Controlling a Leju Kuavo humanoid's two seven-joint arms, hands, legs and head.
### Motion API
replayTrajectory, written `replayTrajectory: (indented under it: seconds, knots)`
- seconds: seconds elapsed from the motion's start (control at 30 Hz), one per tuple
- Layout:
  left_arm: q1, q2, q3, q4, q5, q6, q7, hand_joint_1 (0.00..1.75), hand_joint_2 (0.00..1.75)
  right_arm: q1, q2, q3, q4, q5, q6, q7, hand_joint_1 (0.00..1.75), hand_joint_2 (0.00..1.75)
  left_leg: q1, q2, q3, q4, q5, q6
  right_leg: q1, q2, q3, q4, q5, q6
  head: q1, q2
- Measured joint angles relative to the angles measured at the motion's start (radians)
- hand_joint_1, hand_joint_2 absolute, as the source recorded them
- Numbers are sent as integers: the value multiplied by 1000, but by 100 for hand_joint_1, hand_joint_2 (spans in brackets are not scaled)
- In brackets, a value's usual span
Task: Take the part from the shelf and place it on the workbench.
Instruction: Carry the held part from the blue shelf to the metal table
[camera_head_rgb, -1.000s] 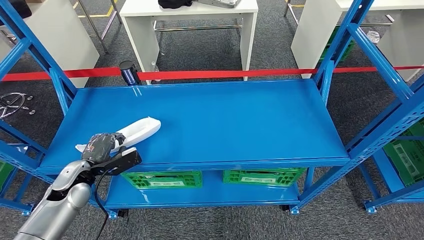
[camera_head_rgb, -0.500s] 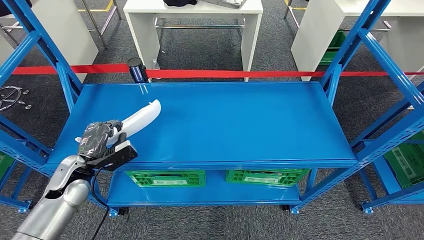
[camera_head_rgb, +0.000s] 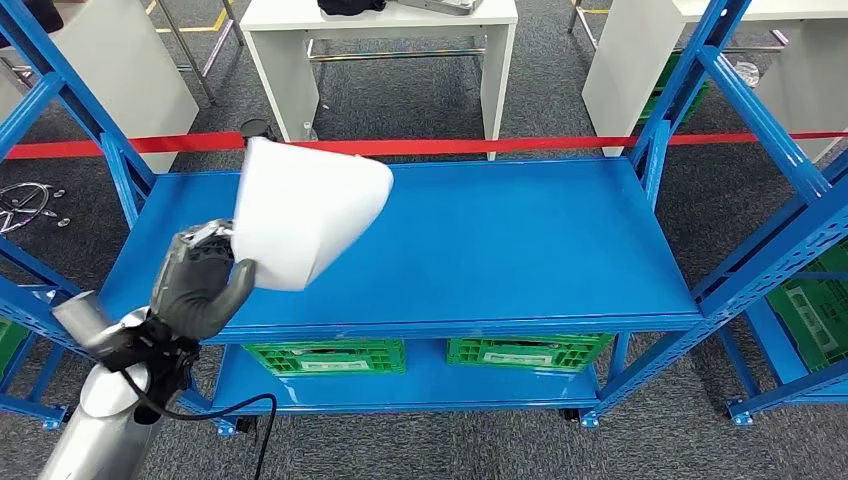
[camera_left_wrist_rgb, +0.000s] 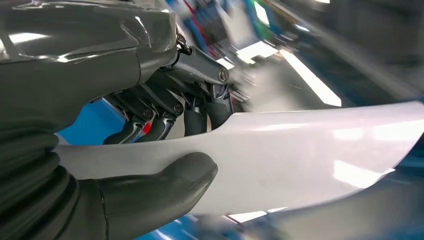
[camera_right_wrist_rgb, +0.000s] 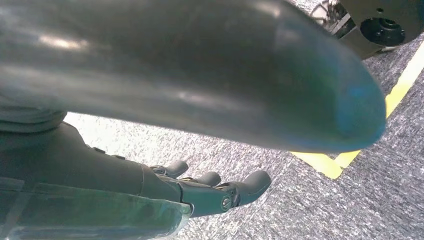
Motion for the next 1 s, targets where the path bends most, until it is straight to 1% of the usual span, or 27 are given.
replayTrajectory:
  seconds: [0.03, 0.07, 0.1, 0.13, 0.17, 0.2, 0.23, 0.3, 0.33, 0.37, 0.4, 0.47, 0.5, 0.53, 0.57, 0.6, 0.63, 0.67, 0.7, 0.73, 0.8, 0.83, 0.87, 0.9, 0.93, 0.97, 1.0]
  knots:
    - [-2, -10, -5, -17, 76, -66, -20, 166, 175, -4, 2, 0, 0, 3, 2, 3, 0, 0, 1, 0, -12, 22, 1, -1, 1, 0, 0, 0, 0, 0, 0, 0]
    - [-11, -18, -15, -39, 148, -135, -33, 166, 175, -10, 4, 0, 0, 6, 4, 5, 0, 0, 1, 0, -6, 7, 19, 1, 2, 0, 1, 0, 0, 0, 0, 0]
    - [-24, -27, -30, -63, 210, -198, -39, 166, 175, -16, 7, 0, 0, 9, 6, 8, 0, 0, 1, 0, 18, -42, 51, 5, 2, 0, 2, 0, 0, 0, 0, 0]
    - [-42, -36, -48, -86, 264, -249, -40, 166, 175, -23, 10, 0, 0, 9, 5, 10, 0, 0, 0, 0, 50, -108, 85, 10, 3, 1, 4, 0, 0, 1, 0, 0]
    - [-61, -46, -67, -107, 308, -286, -37, 166, 175, -29, 14, 0, 0, 8, 3, 11, 0, 0, -3, 0, 82, -170, 109, 17, 5, 1, 4, 0, -1, 2, 0, 0]
    - [-80, -57, -88, -124, 343, -312, -32, 166, 175, -33, 18, -1, 0, 5, 0, 12, 0, 0, -6, 0, 105, -213, 122, 22, 7, 1, 3, 1, 1, 6, 0, 0]
    - [-98, -68, -109, -139, 373, -330, -25, 166, 175, -35, 23, -3, 0, 2, -4, 13, 0, 0, -9, 0, 116, -235, 125, 27, 8, 1, 0, 1, 3, 10, 1, 0]
    - [-129, -86, -148, -158, 407, -349, -8, 166, 175, -31, 29, -7, 1, -7, -11, 15, 0, 0, -13, -1, 117, -245, 128, 35, 8, -1, -2, -2, 9, 23, 1, 0]
    - [-142, -94, -166, -166, 415, -355, 1, 166, 175, -28, 31, -10, 1, -13, -12, 17, 0, 0, -13, 0, 118, -252, 134, 41, 7, -2, -5, 0, 6, 27, 1, 0]
    - [-156, -101, -185, -171, 419, -357, 8, 166, 175, -23, 33, -15, 2, -21, -12, 18, 0, 0, -11, 1, 119, -261, 142, 49, 7, -2, -13, 15, -7, 27, 2, 0]
    - [-168, -107, -203, -175, 422, -358, 12, 166, 175, -19, 35, -21, 4, -32, -10, 21, 0, 0, -10, 2, 119, -269, 149, 56, 7, -2, -29, 51, -31, 25, 3, 0]
    - [-184, -113, -234, -178, 428, -356, 14, 166, 175, -6, 37, -37, 11, -61, 4, 40, 0, 0, -11, 4, 110, -273, 159, 65, 5, -3, -78, 174, -98, 17, 5, 0]
    - [-187, -113, -246, -179, 430, -355, 14, 166, 175, 3, 38, -47, 18, -79, 19, 61, 0, 0, -13, 4, 104, -273, 163, 66, 5, -3, -99, 235, -122, 17, 6, 0]
    - [-188, -113, -256, -179, 430, -353, 14, 166, 175, 14, 38, -57, 26, -96, 37, 92, 0, 0, -14, 4, 98, -272, 168, 67, 4, -3, -106, 269, -134, 22, 6, 0]
    - [-190, -113, -264, -179, 430, -353, 13, 166, 175, 26, 38, -67, 37, -110, 58, 128, 0, 0, -15, 3, 91, -271, 172, 66, 2, -3, -94, 263, -130, 30, 6, 0]
    - [-191, -113, -272, -178, 430, -352, 10, 166, 175, 37, 36, -76, 49, -121, 79, 166, 0, 0, -14, 1, 84, -269, 177, 64, 0, -3, -62, 217, -115, 40, 6, 0]
    - [-193, -113, -277, -178, 430, -352, 7, 166, 175, 46, 32, -83, 59, -128, 98, 200, 0, 0, -14, 0, 77, -265, 181, 61, -3, -4, -15, 143, -96, 50, 6, 0]
    - [-195, -113, -280, -177, 429, -353, 4, 166, 175, 53, 29, -89, 67, -133, 113, 225, 0, 0, -15, -1, 70, -260, 184, 56, -3, -3, 28, 76, -80, 53, 6, 0]
    - [-196, -113, -283, -176, 425, -353, 0, 166, 175, 60, 25, -95, 74, -136, 124, 241, 0, 0, -16, 0, 64, -254, 187, 52, -2, -1, 56, 30, -67, 52, 5, 0]
    - [-198, -113, -285, -175, 420, -352, -5, 166, 175, 65, 19, -99, 80, -138, 132, 251, 0, 0, -17, 1, 58, -248, 190, 47, 0, 2, 69, 7, -63, 46, 4, 0]
    - [-201, -113, -288, -171, 406, -351, -13, 166, 175, 75, 12, -105, 89, -140, 137, 260, 0, 0, -18, 2, 53, -243, 198, 35, 2, 6, 58, 7, -56, 30, 2, 0]
    - [-202, -112, -288, -169, 399, -350, -17, 166, 175, 78, 10, -106, 92, -140, 139, 262, 0, 0, -17, 2, 49, -240, 197, 29, 0, 6, 54, 6, -52, 21, 2, 0]
    - [-202, -111, -289, -166, 393, -347, -19, 166, 175, 81, 9, -107, 94, -140, 139, 263, 0, 0, -15, 1, 43, -229, 182, 23, -2, 4, 49, 6, -46, 12, 1, 0]
    - [-203, -110, -289, -162, 384, -344, -21, 166, 175, 83, 7, -107, 97, -140, 138, 262, 0, 0, -12, 1, 33, -200, 151, 17, -3, 2, 42, 5, -38, 4, 0, 0]
    - [-204, -109, -289, -158, 375, -341, -23, 166, 175, 83, 7, -108, 98, -140, 136, 259, 0, 0, -9, 1, 17, -150, 105, 11, -3, 1, 35, 5, -30, -2, -1, 0]
    - [-204, -108, -289, -153, 365, -335, -24, 166, 175, 83, 7, -109, 99, -140, 134, 254, 0, 0, -7, 1, 0, -87, 56, 7, -1, 0, 24, 5, -21, -6, -2, 0]
    - [-205, -107, -289, -147, 354, -330, -25, 166, 175, 84, 9, -109, 99, -141, 130, 246, 0, 0, -6, 1, -14, -23, 18, 4, 1, 0, 13, 6, -12, -7, -2, 0]
